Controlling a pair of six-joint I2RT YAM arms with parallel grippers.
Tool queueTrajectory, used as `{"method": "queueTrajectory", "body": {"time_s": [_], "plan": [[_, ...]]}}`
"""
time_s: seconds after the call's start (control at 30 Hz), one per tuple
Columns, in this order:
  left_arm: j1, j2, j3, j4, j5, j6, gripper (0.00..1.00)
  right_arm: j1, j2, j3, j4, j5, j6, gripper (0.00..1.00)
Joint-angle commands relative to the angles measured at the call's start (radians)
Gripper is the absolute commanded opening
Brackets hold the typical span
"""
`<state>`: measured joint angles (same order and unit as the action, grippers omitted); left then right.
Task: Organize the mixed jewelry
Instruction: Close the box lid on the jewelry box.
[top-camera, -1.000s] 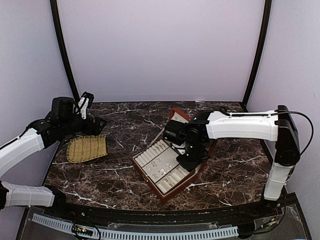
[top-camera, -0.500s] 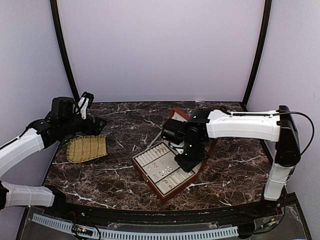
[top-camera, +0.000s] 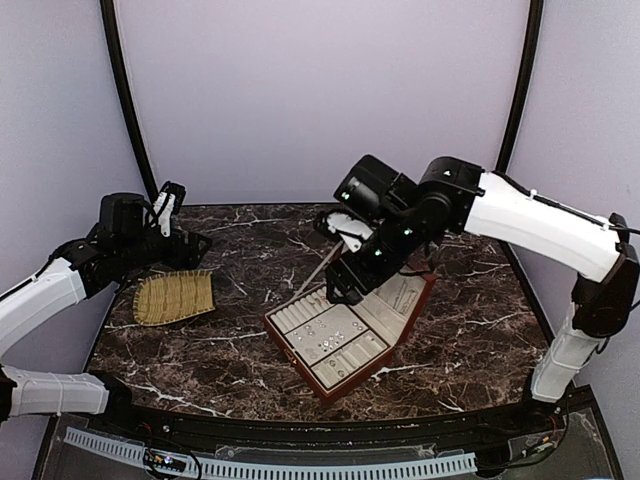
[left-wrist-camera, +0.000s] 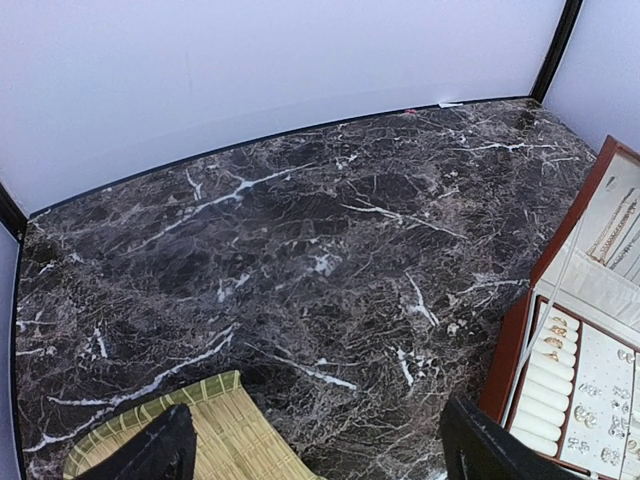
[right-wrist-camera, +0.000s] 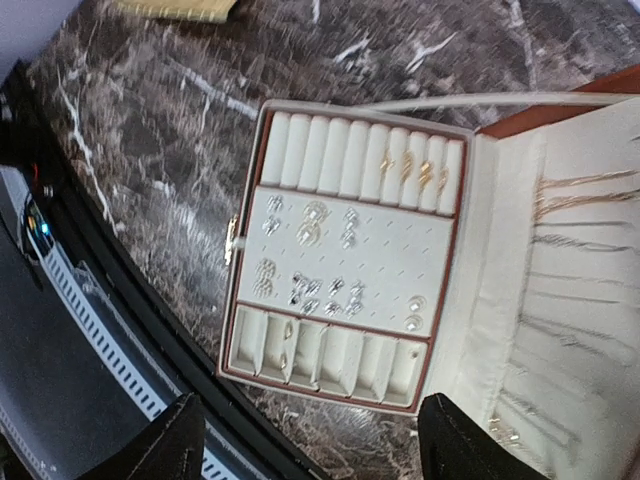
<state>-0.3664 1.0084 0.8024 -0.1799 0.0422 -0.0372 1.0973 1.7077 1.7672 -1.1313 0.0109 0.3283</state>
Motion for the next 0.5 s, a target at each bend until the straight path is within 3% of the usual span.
{"method": "queueTrajectory", "body": {"time_s": [0.0,0.03,0.1,0.13,0.37,0.47], "plan": [[0.004,-0.006,-0.006,0.020,0.006,0.010,0.87,-0.141,-0.070,0.024,0.035,0.113,0.049,0.75],[0.004,-0.003,-0.005,0.018,0.009,0.010,0.88,-0.175,-0.084,0.013,0.040,0.133,0.056,0.75],[0.004,0.005,-0.002,0.014,0.015,0.007,0.88,-0.249,-0.128,-0.025,0.053,0.154,0.068,0.89],[0.004,0.007,-0.002,0.014,0.018,0.007,0.88,-0.290,-0.145,-0.049,0.056,0.155,0.072,0.90],[0.004,0.023,0.003,0.013,0.020,0.011,0.88,-0.524,-0.243,-0.307,0.157,0.120,0.144,0.92],[0.004,0.022,0.001,0.014,0.021,0.014,0.88,-0.563,-0.255,-0.403,0.191,0.113,0.153,0.92]]}}
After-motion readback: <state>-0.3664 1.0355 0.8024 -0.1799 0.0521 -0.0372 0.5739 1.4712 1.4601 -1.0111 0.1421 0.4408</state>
